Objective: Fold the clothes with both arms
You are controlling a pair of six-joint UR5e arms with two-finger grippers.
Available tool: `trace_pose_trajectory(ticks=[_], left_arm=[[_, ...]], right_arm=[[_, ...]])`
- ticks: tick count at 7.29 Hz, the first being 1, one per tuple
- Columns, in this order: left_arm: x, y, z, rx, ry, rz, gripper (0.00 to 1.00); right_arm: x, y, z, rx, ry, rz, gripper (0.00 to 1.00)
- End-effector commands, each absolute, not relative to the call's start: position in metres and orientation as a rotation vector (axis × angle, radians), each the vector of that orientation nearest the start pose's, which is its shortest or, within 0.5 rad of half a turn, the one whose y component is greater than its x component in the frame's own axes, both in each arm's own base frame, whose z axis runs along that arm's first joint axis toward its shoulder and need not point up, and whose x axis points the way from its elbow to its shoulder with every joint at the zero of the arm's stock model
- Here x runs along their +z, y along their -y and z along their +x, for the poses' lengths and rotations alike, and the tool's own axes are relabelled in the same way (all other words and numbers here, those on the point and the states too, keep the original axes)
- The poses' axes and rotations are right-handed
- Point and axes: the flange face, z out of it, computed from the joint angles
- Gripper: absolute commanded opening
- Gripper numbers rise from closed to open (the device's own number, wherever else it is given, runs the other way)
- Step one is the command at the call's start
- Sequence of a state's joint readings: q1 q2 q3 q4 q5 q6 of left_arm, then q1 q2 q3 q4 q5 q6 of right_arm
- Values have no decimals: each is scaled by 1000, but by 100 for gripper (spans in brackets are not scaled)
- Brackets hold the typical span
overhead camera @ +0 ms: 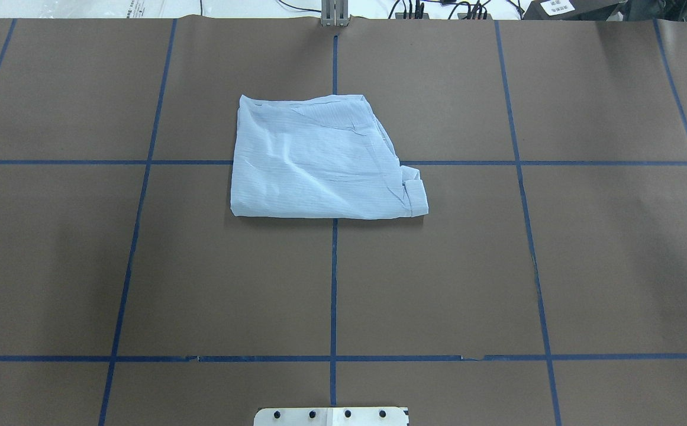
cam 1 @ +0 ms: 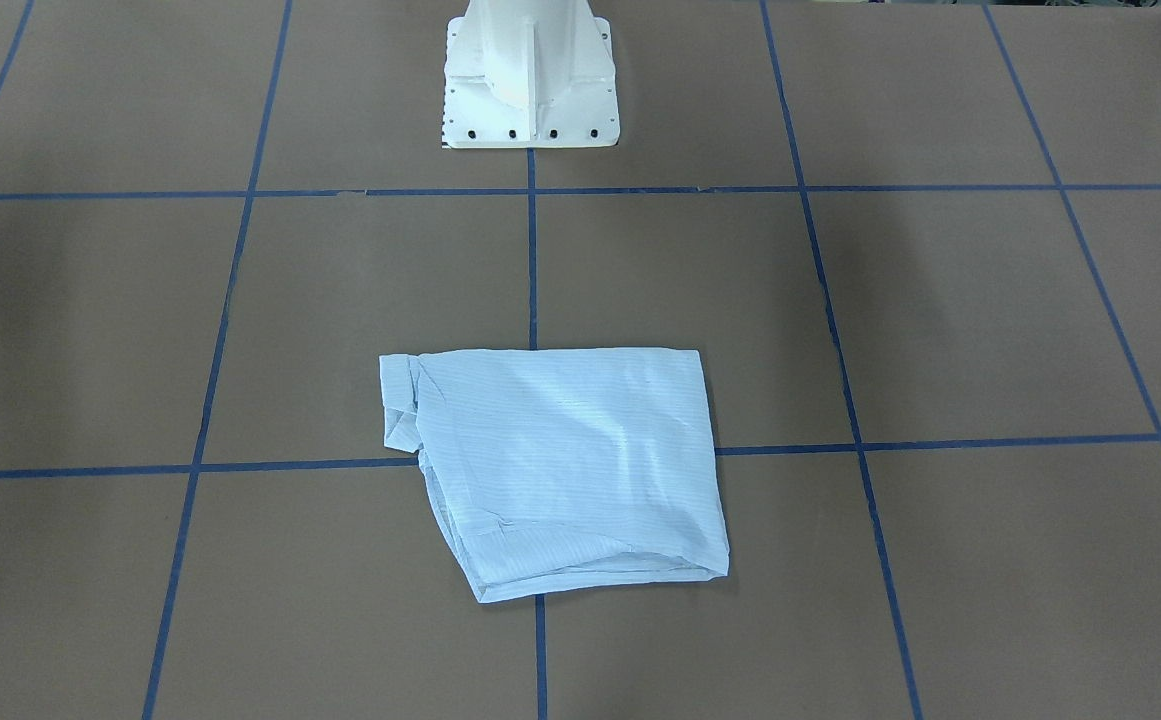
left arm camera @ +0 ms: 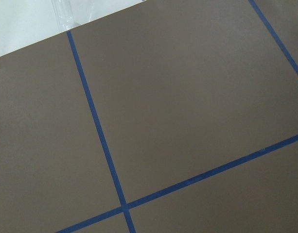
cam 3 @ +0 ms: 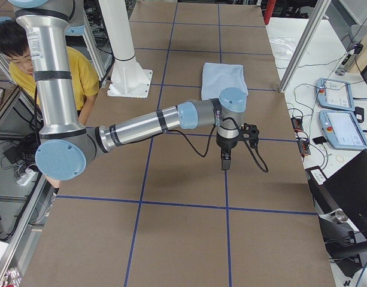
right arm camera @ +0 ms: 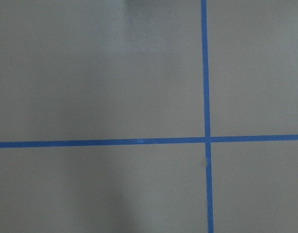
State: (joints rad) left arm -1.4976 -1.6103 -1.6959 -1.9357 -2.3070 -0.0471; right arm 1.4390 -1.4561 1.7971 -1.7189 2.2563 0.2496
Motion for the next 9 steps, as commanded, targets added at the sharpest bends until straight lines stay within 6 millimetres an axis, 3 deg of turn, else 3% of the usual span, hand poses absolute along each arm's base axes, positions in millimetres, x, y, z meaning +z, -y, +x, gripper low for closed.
trace_pose_trajectory(ticks=[1, 5, 7, 9], left_arm=[[506, 537, -45, 178, -745, 448, 100], [490, 540, -46, 189, -750, 476, 100], [476, 533, -45, 206, -768, 504, 100], [478, 530, -45, 203, -764, 500, 100]], right_arm=[[530, 536, -17, 38, 717, -3, 100], [523, 532, -21, 32, 811, -18, 100], [507, 533, -21, 15, 811, 16, 100], [517, 537, -21, -1, 819, 67, 100]])
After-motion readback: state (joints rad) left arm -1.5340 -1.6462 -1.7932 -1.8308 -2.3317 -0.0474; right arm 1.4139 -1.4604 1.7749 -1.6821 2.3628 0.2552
